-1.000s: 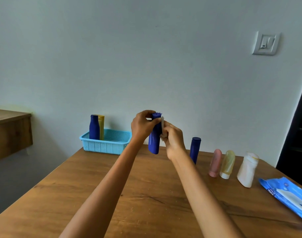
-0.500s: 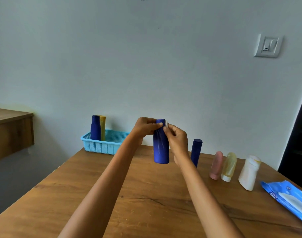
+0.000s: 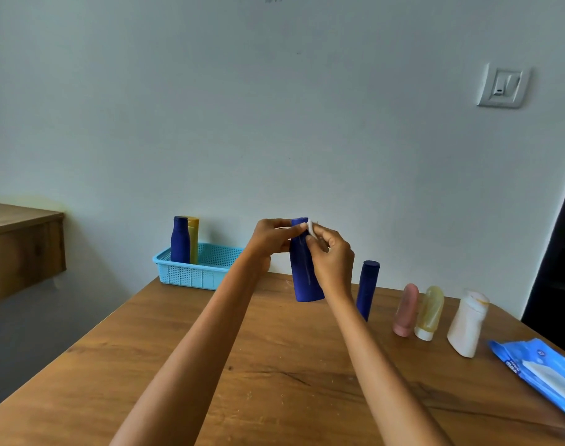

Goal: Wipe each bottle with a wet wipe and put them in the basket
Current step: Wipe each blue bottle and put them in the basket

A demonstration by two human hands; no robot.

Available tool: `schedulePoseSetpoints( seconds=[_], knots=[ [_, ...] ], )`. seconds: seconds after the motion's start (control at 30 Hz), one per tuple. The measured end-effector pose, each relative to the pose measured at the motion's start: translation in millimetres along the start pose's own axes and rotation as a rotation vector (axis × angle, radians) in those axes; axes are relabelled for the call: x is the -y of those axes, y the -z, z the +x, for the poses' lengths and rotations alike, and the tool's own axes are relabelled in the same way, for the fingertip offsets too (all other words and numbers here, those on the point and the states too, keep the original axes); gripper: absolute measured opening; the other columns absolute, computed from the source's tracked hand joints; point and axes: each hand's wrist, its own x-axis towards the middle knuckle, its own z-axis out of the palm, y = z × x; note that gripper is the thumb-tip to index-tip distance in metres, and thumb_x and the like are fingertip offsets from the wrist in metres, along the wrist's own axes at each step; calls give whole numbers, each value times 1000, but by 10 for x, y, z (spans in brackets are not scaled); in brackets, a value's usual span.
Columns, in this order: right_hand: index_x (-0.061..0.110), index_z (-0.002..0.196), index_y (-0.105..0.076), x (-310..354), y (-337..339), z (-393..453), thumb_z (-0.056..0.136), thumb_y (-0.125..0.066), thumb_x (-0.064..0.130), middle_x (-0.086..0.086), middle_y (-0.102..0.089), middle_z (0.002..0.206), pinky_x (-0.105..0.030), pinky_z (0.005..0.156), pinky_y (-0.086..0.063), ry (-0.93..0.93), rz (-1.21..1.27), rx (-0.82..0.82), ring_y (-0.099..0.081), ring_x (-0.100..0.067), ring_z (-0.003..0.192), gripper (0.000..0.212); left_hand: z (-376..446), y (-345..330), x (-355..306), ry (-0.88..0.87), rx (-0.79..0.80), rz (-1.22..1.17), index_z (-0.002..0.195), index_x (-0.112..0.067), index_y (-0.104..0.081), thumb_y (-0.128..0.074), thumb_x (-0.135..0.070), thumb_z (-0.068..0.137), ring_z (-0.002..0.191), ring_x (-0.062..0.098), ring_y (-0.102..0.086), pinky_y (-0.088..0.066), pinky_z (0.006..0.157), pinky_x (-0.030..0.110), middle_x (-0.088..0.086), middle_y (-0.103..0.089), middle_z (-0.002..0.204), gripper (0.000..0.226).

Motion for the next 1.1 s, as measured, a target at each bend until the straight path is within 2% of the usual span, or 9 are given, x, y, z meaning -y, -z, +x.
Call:
schedulePoseSetpoints(
  seconds=[0.13,0.23,0.33,0.5,0.6,0.73,0.83,0.93,1.1],
  knots=[
    [14,126,-59,-4,37,53,94,-55,19,0,-65,118,-15,79,-50,-124,149,31,-61,-12,106,32,11,107,-54,-5,171,0,117,-4,-62,-58,-23,93,90,16,-67,-53,87,28,7,-70,99,31],
    [12,124,-60,6,29,55,93,-57,18,-3,-67,113,-23,80,-54,-172,224,81,-64,-15,102,32,-14,132,-49,-5,230,-36,109,-9,-63,-56,-19,94,88,14,-67,-53,82,24,5,-70,96,20],
    [12,125,-59,46,10,72,94,-55,16,-3,-67,115,-16,77,-53,-142,206,105,-63,-15,103,32,-20,154,-46,13,270,-125,112,-9,-60,-56,-18,93,88,15,-66,-53,83,28,5,-68,97,21],
    [18,136,-49,196,-91,14,97,-45,9,8,-49,138,-13,99,-40,38,162,150,-45,-3,126,40,-3,130,-97,35,146,-289,106,-11,-58,-63,-14,89,74,17,-69,-57,68,26,6,-69,88,18],
    [17,136,-48,178,-124,-78,96,-47,12,14,-45,137,-10,102,-36,190,74,166,-38,7,126,40,20,162,-89,59,32,-349,110,-8,-58,-67,-16,86,74,20,-69,-58,65,27,8,-68,88,28],
    [12,132,-52,-92,-68,-159,94,-51,14,0,-56,133,-19,95,-48,297,-79,161,-50,-3,120,39,41,249,-64,57,-35,-356,111,-8,-58,-68,-15,86,74,20,-69,-58,67,27,7,-69,90,28],
    [12,139,-44,-136,-78,-133,96,-48,18,-2,-48,142,-28,105,-43,230,-89,240,-44,-9,130,43,40,254,-41,86,-13,-328,112,-6,-58,-67,-15,86,76,20,-69,-58,66,27,8,-68,94,29],
    [17,143,-38,-27,-140,-102,96,-43,26,3,-34,151,-19,111,-29,283,-84,275,-27,-5,140,48,32,204,-45,115,-21,-350,112,-5,-58,-67,-14,86,71,19,-70,-57,60,26,8,-67,93,29],
    [17,141,-42,-20,-161,-167,97,-44,22,3,-36,150,-7,105,-28,407,-138,269,-30,-4,138,45,49,246,-58,79,-84,-400,108,-6,-58,-67,-15,86,70,19,-70,-58,64,28,8,-67,94,25]
  ],
)
